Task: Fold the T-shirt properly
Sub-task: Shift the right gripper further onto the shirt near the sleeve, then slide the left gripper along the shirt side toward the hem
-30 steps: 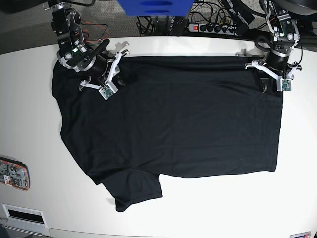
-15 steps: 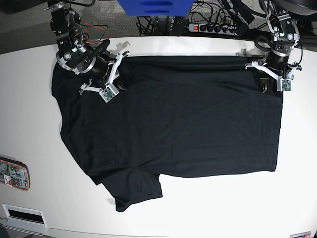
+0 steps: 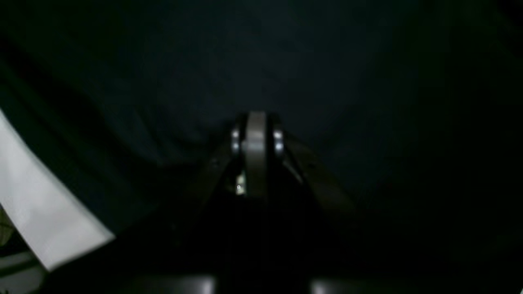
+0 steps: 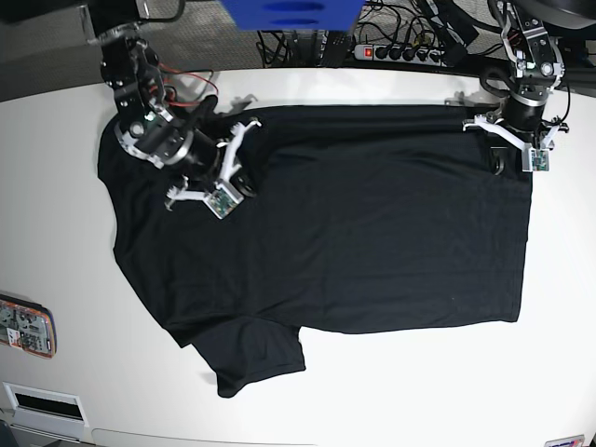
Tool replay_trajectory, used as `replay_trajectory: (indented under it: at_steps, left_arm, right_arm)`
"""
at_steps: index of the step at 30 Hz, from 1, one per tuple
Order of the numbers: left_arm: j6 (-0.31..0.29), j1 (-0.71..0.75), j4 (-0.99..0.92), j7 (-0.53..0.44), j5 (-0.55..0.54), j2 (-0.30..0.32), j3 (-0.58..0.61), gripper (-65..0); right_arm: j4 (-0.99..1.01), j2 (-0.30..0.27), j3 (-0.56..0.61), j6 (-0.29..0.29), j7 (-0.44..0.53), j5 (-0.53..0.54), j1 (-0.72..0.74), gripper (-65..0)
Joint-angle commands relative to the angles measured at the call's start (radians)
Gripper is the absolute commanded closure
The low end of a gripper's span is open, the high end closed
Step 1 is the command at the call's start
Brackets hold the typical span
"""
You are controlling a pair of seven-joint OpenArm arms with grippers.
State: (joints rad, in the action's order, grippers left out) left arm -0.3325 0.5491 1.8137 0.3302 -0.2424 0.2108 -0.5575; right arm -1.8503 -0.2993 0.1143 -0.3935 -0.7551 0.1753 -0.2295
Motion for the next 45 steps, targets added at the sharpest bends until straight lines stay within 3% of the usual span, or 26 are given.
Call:
replay_trajectory:
  at_steps: [1,4,10,15,17,19,26,34,40,45]
  left_arm:
    - [0.003,0.002,0.018,-0.024,-0.007,0.009,-0.006,-26.4]
    - [0.003,0.004,0.019,-0.024,-0.007,0.009,-0.006,-26.4]
    - [0.003,0.007,0.018,-0.024,-0.007,0.009,-0.006,-26.4]
    - [0.003,0.007,0.018,-0.024,-0.007,0.009,-0.008,-26.4]
    - [0.003,0.007,0.018,-0.024,-0.007,0.009,-0.008,-26.4]
    - [0.003,0.007,0.018,-0.024,-0.005,0.009,-0.008,-26.4]
    - [0.006,0.001,0.019,-0.027,0.147,0.006,-0.006,-26.4]
    - [0.006,-0.064,0.024,-0.027,0.220,0.006,-0.006,-26.4]
    - [0.003,-0.226,0.034,-0.019,0.337,0.006,-0.002,-26.4]
    - [-0.024,-0.427,0.013,0.102,0.429,0.023,0.024,-26.4]
  right_arm:
    - [-0.013,-0.008,0.006,0.001,0.024,0.005,0.022,0.0]
    - [-0.013,-0.008,0.048,0.001,0.024,-0.069,0.049,0.0]
    - [0.007,-0.001,0.114,0.001,0.024,-0.348,0.126,0.0]
    - [0.056,0.045,0.066,0.003,0.024,-0.480,0.124,-0.8]
    - [0.053,0.048,0.046,0.003,0.026,-0.484,0.123,-8.5]
    - [0.051,0.048,0.029,0.003,0.026,-0.484,0.114,-12.0]
    - [0.047,0.048,0.015,0.003,0.030,-0.484,0.112,-12.3]
    - [-0.001,0.048,0.015,0.003,0.032,-0.483,0.111,-12.3]
    - [-0.004,0.050,0.015,0.003,0.013,-0.481,0.117,-12.2]
    - [-0.009,0.050,0.022,-0.002,-0.062,-0.481,0.149,-12.5]
